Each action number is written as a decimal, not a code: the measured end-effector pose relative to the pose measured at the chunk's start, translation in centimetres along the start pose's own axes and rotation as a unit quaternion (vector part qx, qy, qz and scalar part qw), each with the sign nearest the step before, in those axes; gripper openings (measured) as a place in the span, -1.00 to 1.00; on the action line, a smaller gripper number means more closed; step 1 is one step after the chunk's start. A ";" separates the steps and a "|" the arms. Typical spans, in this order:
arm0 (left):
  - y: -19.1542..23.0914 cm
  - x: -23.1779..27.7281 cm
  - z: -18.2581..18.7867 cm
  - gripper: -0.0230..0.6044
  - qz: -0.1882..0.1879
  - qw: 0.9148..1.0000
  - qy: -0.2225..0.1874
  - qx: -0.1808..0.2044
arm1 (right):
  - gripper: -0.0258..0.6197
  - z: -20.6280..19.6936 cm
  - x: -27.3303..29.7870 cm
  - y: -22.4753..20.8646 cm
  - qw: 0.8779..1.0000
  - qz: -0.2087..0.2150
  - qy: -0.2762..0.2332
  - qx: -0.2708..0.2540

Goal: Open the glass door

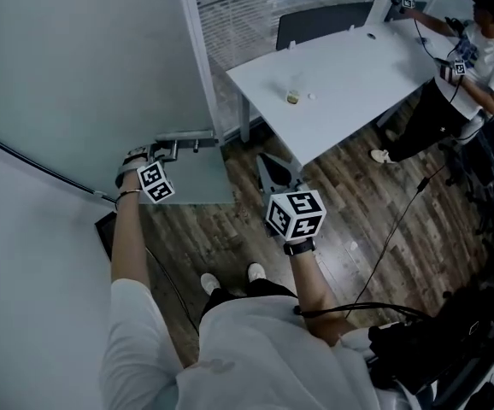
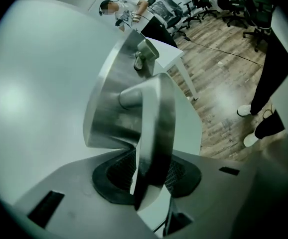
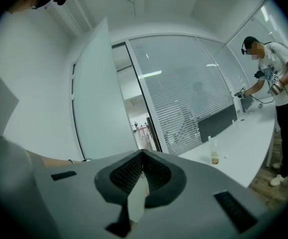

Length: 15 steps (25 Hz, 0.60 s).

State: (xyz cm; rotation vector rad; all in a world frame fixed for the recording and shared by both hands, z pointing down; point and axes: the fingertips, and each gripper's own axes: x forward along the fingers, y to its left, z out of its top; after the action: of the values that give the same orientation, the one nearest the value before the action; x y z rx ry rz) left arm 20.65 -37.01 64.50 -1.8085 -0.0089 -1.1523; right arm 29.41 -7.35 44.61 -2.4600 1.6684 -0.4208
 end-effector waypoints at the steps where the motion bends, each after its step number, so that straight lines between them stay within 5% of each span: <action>1: -0.2 -0.5 -0.1 -0.62 0.004 1.000 -0.002 -0.001 | -0.92 0.0 0.1 0.7 1.000 0.007 0.000 0.000; 9: -2.8 -4.4 -0.8 -0.62 0.016 0.999 -0.036 -0.024 | -0.92 -1.6 -0.7 5.4 1.000 0.013 -0.008 0.020; 15: -6.6 -7.8 -2.4 -0.62 0.022 0.998 -0.056 -0.006 | -0.92 -2.4 -3.2 9.2 1.000 0.006 -0.025 0.010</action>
State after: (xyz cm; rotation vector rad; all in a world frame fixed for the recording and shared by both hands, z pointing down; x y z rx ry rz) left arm 11.66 -31.69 63.91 -1.8730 -0.0287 -1.0215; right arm 19.43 -7.78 43.89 -2.4248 1.6507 -0.3701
